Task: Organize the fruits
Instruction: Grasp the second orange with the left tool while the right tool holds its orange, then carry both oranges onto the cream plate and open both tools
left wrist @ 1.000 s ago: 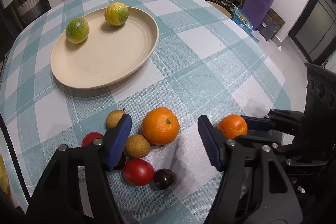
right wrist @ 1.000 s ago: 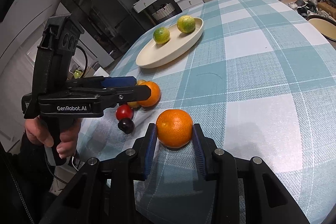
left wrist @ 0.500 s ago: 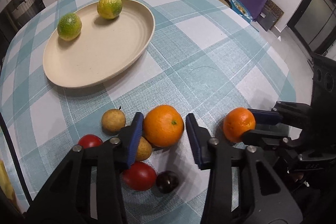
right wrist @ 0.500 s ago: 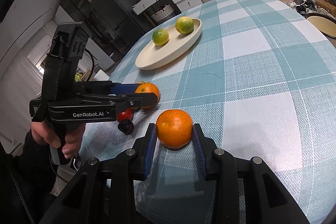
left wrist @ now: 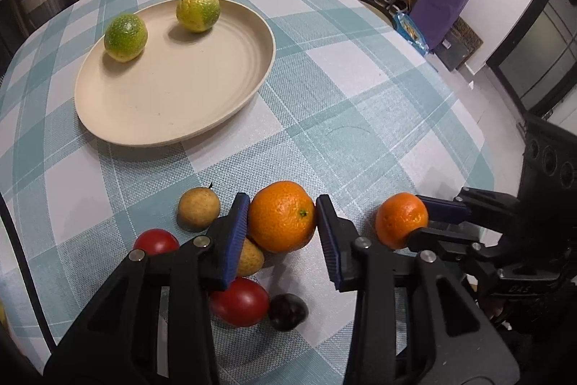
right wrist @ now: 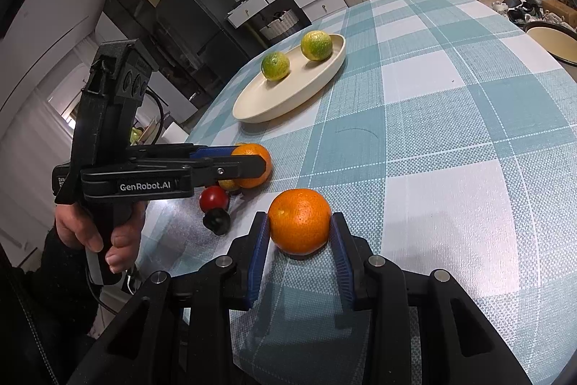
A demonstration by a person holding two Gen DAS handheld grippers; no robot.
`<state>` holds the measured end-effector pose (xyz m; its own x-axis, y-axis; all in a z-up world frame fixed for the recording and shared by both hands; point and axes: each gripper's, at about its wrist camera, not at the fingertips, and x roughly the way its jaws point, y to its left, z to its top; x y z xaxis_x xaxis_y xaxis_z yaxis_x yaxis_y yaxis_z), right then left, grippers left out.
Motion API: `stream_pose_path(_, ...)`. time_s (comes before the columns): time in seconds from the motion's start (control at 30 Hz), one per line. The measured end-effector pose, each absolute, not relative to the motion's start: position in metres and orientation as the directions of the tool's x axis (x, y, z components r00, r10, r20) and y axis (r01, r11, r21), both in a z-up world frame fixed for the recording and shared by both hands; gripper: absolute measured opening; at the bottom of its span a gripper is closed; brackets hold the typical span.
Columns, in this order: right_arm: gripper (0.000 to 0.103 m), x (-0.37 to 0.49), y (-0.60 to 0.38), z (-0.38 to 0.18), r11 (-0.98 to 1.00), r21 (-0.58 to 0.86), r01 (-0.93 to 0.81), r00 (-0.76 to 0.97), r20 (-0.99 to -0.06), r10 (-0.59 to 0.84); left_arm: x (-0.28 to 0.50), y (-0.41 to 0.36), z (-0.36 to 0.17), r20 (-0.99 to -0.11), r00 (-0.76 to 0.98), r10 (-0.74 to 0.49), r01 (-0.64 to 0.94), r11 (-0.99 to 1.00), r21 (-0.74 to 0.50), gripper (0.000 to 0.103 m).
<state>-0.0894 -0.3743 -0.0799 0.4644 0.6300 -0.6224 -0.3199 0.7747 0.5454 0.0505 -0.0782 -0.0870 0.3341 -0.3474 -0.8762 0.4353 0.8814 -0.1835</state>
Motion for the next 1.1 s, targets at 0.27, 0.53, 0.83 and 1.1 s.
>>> stream_pose_path(0.27,0.035,-0.085,-0.371,-0.075,0.773,0.547,-0.321,0.481,-0.609,0.631,0.056,-0.056,-0.070,-0.828,0.347,-0.441,0.394,0.870,-0.298,0.035)
stream_pose_path(0.53,0.035,-0.066,-0.356,-0.064,0.766,0.540,-0.348,0.483,-0.597,0.640,0.074,-0.019,-0.059,-0.804,0.395,-0.443,0.281,0.892,-0.354,0.035)
stream_pose_path(0.83,0.035,-0.023,-0.335,-0.042,0.763,0.519,-0.385,0.492,-0.584,0.646,0.103,0.028,-0.055,-0.785,0.430,-0.447,0.177,0.894,-0.412,0.035)
stream_pose_path(1.1,0.035,0.025,-0.316,-0.027,0.761,0.512,-0.398,0.500,-0.574,0.648,0.138,0.050,-0.053,-0.778,0.454,-0.434,0.130,0.896,-0.424,0.035)
